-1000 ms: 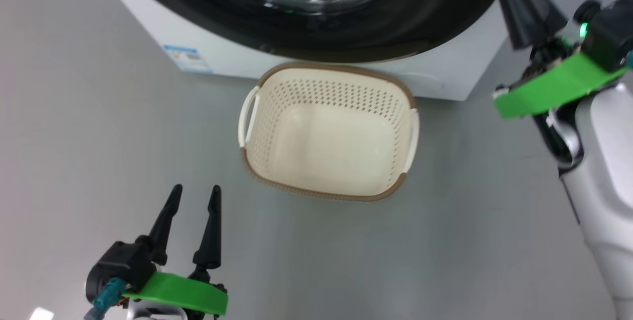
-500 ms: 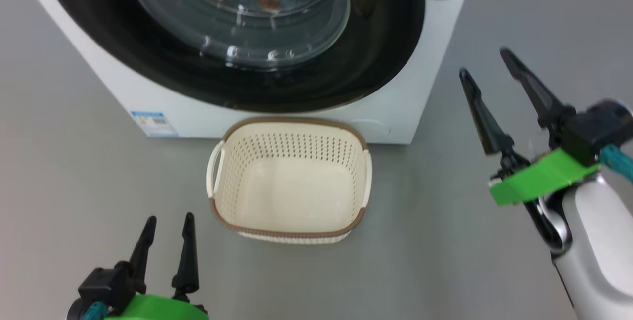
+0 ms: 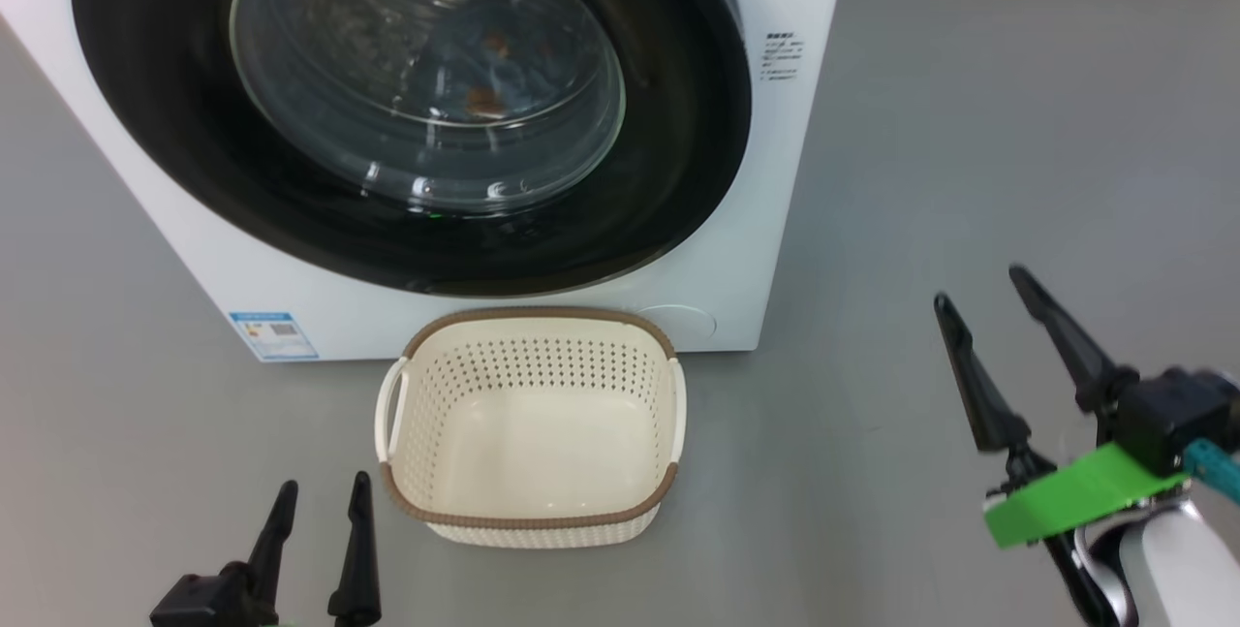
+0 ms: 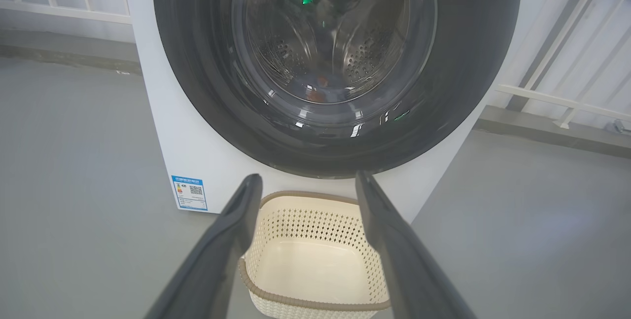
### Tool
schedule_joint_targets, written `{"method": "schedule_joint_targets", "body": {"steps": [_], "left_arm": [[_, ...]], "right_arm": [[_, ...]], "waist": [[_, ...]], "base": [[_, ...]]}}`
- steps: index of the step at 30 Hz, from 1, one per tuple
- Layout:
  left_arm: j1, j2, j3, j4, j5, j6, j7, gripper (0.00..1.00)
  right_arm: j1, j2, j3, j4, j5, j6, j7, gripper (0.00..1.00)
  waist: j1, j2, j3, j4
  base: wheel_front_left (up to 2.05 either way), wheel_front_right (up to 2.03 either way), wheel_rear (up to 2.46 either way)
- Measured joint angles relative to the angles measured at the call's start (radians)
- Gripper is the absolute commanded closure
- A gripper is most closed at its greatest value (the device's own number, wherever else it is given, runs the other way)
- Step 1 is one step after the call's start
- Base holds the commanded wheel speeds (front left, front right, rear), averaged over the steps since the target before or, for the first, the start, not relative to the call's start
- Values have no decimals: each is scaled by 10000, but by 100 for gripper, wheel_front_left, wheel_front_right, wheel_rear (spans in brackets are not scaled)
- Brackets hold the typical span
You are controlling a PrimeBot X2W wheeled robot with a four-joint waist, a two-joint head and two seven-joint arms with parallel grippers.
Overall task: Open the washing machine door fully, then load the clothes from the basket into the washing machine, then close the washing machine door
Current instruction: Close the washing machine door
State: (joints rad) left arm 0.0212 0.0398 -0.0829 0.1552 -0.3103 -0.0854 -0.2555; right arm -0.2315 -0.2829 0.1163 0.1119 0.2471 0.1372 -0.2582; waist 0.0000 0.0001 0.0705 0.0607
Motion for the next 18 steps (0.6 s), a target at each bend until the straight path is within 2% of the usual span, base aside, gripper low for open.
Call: {"method": "schedule_joint_targets", "body": {"steps": [18], "left_arm": [[578,13,205,-205,-6,-169,2,0]], "right_arm": [[2548,1070,-1513,79,-458,-6,8,0]], "waist": [[0,0,-496,-786]], "base": [[0,0,0]]}}
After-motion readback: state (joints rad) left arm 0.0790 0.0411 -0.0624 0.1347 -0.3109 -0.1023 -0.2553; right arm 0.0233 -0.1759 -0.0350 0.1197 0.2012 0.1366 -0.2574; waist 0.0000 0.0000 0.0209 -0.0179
